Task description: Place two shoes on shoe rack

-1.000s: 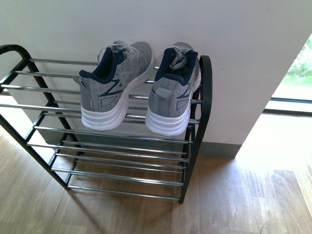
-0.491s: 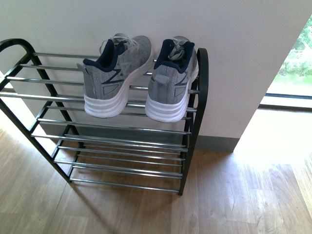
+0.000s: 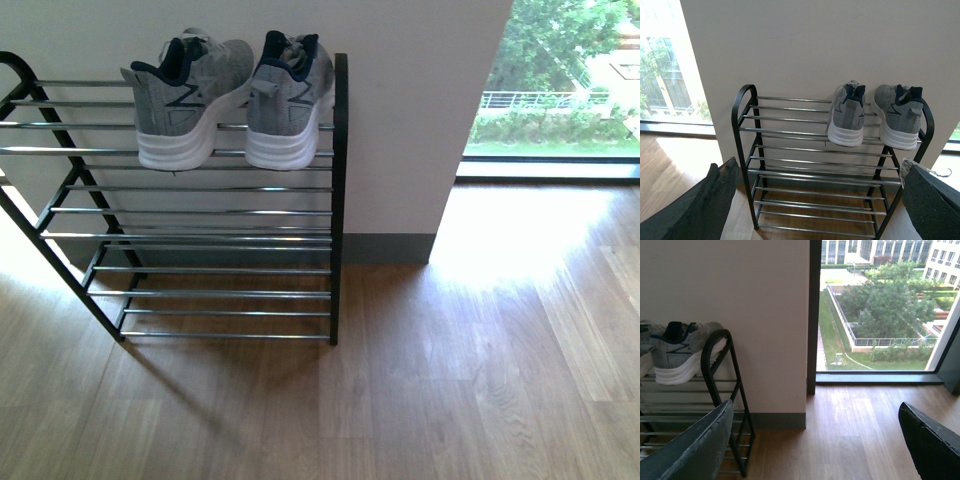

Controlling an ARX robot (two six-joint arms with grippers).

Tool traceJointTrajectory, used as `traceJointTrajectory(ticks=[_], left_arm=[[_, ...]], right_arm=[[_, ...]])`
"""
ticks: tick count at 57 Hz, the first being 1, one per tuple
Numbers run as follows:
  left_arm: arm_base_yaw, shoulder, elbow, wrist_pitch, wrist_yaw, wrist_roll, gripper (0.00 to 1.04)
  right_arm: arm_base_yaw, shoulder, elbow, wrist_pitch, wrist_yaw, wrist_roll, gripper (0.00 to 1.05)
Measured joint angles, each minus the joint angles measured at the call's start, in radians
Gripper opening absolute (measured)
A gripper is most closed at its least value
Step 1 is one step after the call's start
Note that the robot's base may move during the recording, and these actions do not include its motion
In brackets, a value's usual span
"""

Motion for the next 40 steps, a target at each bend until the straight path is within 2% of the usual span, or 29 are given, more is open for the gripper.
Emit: traceJointTrajectory(ticks=[40], left_arm=[[0.0,0.0,0.0,0.0,0.003,0.0,0.95]], right_arm=[[0.0,-0.001,0.0,0.0,0.004,0.0,0.96]])
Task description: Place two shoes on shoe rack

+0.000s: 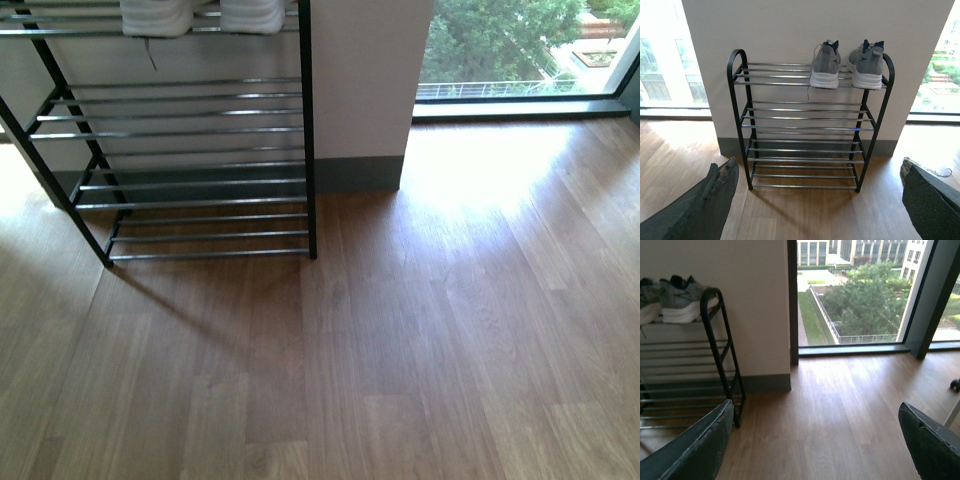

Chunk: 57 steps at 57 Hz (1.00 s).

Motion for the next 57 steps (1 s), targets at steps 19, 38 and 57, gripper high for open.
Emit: traceJointTrajectory(ticks=[19,38,57], left_arm=[[0.0,0.0,0.0,0.0,0.0,0.0,0.95],[0.0,0.0,0.0,0.0,0.0,0.0,0.95],[0.0,0.0,0.0,0.0,0.0,0.0,0.95]], right_arm=[[0.0,0.0,0.0,0.0,0.0,0.0,0.96],[0.0,0.0,0.0,0.0,0.0,0.0,0.96],[0.0,0.0,0.0,0.0,0.0,0.0,0.96]])
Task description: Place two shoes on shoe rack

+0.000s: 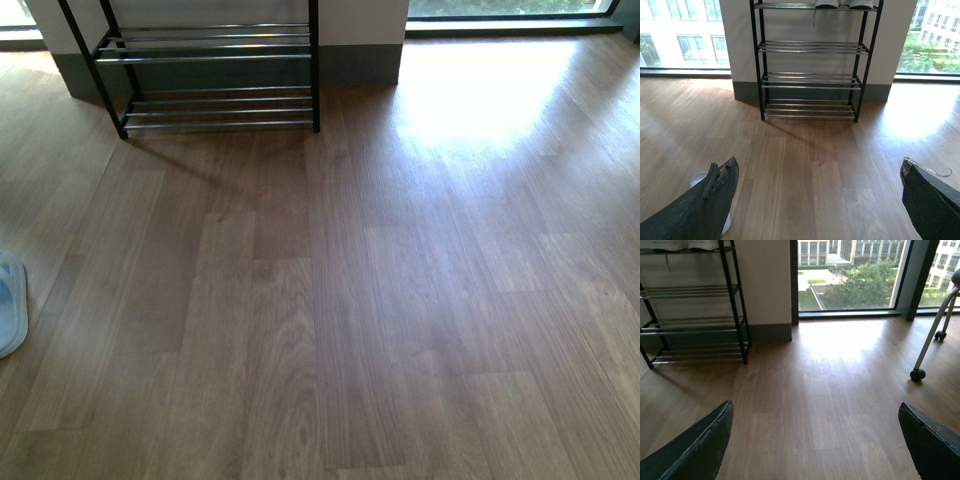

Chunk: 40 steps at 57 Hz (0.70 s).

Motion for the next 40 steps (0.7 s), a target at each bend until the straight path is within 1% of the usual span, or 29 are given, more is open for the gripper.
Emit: traceJointTrajectory(ticks=[40], left_arm=[[0.0,0.0,0.0,0.0,0.001,0.0,0.95]], right_arm=[[0.0,-0.001,0.0,0.0,0.003,0.0,0.96]])
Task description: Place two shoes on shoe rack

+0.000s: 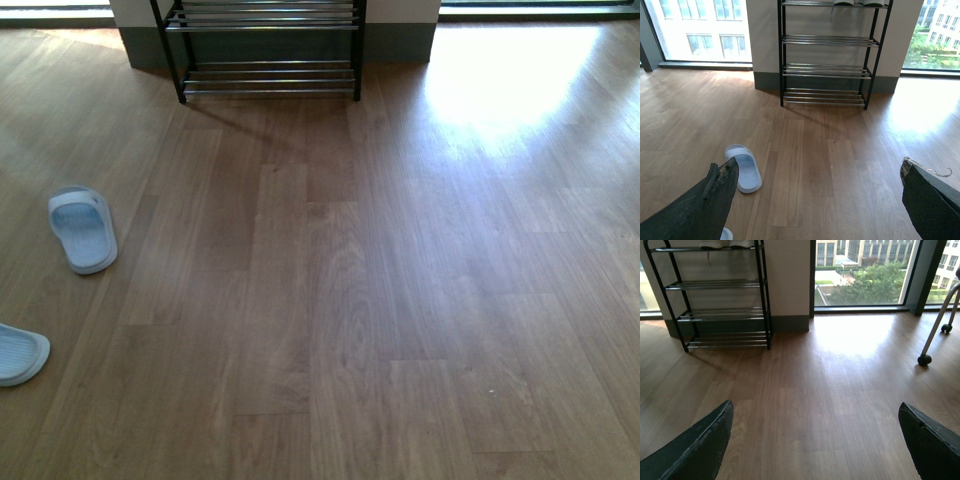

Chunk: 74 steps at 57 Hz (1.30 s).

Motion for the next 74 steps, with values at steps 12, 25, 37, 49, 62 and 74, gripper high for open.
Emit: traceJointTrajectory(ticks=[12,25,37,49,62,74], left_arm=[[0.0,0.0,0.0,0.0,0.0,0.0,0.95],[0.0,0.0,0.0,0.0,0.0,0.0,0.95],[0.0,0.0,0.0,0.0,-0.003,0.0,0.95],[0.0,0.0,0.0,-0.001,-0.004,0.0,0.95],[0.0,0.0,0.0,-0.001,0.0,0.0,0.95],[0.0,0.0,0.0,-0.001,0.0,0.0,0.95]], right_arm=[[0.0,0.0,0.0,0.0,0.0,0.0,0.96],[0.0,0.001,0.0,0.0,-0.001,0.0,0.96],[0.0,0.001,0.0,0.0,-0.007,0.0,0.96],[0.0,0.0,0.0,0.0,-0.007,0.0,0.96],[0.0,0.0,0.0,0.0,0.0,0.0,0.96],[0.0,0.001,0.0,0.0,0.0,0.0,0.96]])
